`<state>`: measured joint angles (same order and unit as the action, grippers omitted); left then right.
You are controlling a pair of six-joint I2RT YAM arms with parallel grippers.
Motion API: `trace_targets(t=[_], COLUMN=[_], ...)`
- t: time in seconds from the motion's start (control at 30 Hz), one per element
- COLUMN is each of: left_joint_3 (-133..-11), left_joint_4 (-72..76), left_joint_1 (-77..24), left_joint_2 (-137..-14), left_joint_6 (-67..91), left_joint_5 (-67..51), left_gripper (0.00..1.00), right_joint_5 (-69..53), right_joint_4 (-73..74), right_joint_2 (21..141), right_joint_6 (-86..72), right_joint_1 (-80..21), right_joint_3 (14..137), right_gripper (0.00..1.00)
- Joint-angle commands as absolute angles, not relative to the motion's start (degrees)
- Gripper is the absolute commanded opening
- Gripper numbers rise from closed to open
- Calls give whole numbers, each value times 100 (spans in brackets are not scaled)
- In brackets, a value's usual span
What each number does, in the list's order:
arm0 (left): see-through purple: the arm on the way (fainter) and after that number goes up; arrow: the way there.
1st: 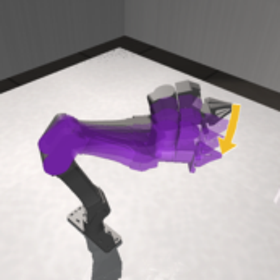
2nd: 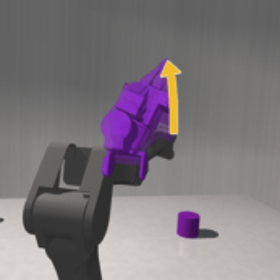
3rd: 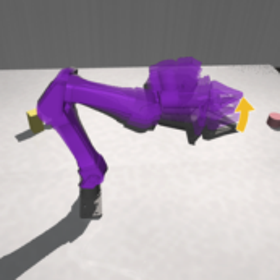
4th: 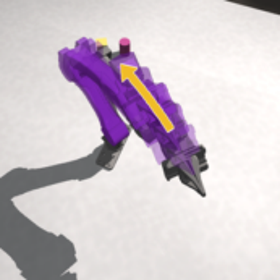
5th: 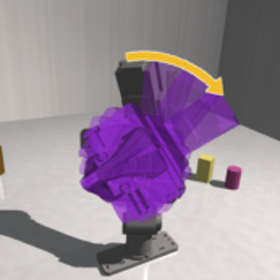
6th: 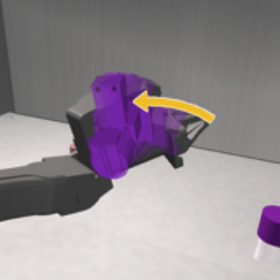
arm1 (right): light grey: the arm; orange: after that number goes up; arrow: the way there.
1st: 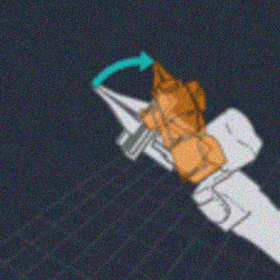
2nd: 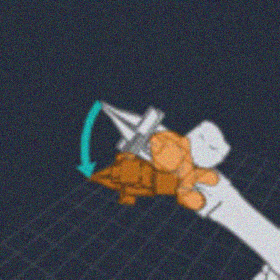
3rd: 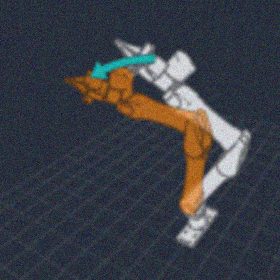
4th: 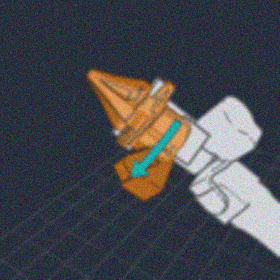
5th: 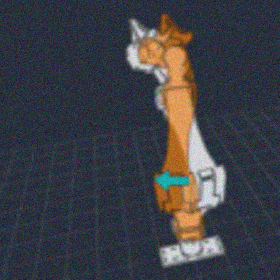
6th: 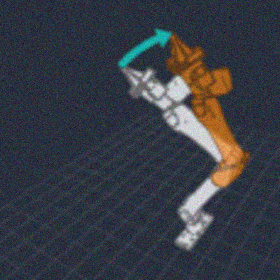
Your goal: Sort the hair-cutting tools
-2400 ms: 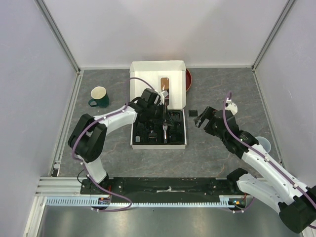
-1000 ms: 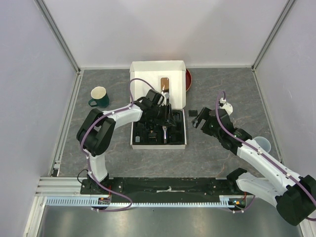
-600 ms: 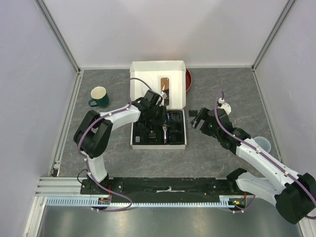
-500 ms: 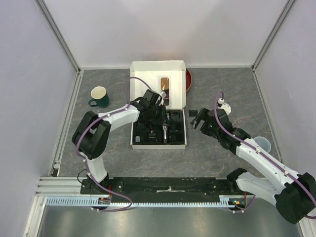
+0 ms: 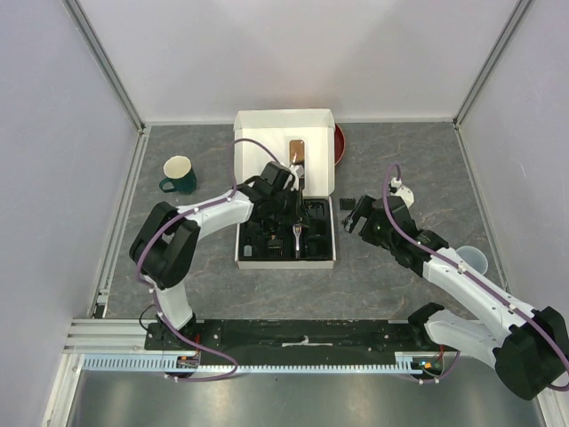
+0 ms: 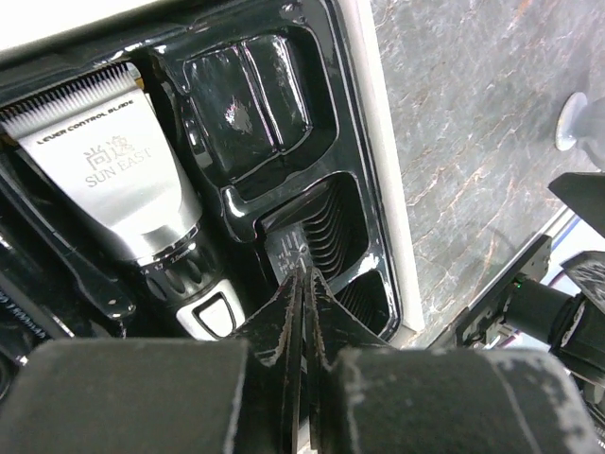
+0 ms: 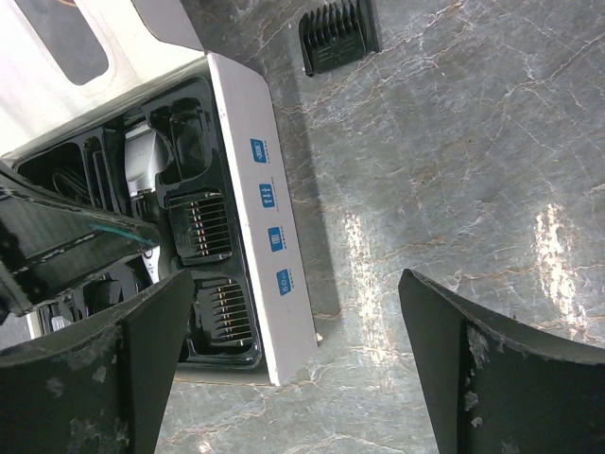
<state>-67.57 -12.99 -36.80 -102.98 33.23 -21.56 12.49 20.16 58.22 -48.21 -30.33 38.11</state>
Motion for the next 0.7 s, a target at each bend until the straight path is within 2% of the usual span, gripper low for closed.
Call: trace_targets(t=[0.0, 0.27, 0.47, 0.67], left_joint_3=[-6847, -6882, -6847, -6627], left_joint_4=[-1081, -1011, -1081, -1178], left_joint_1=[-3744, -3779, -3779, -3779], left_joint_2=[-10590, -10881, -10487, -9722], left_joint_6=[3287, 3278, 3226, 3173], left_joint_5=[-2180, -2136, -1907, -1451], left_gripper=[6, 5, 5, 13], right_joint_5=[1292, 1301, 1380, 1678], right_joint_4=[1793, 1775, 1784, 1828], right_joint_2=[5871, 5976, 5985, 6187], right_joint_6=[-4825, -4808, -4808, -4510], right_joint_1=[-3032, -3032, -3032, -3041], right_joint_3=[3823, 3841, 3867, 4025], right_gripper=[97, 97, 97, 98])
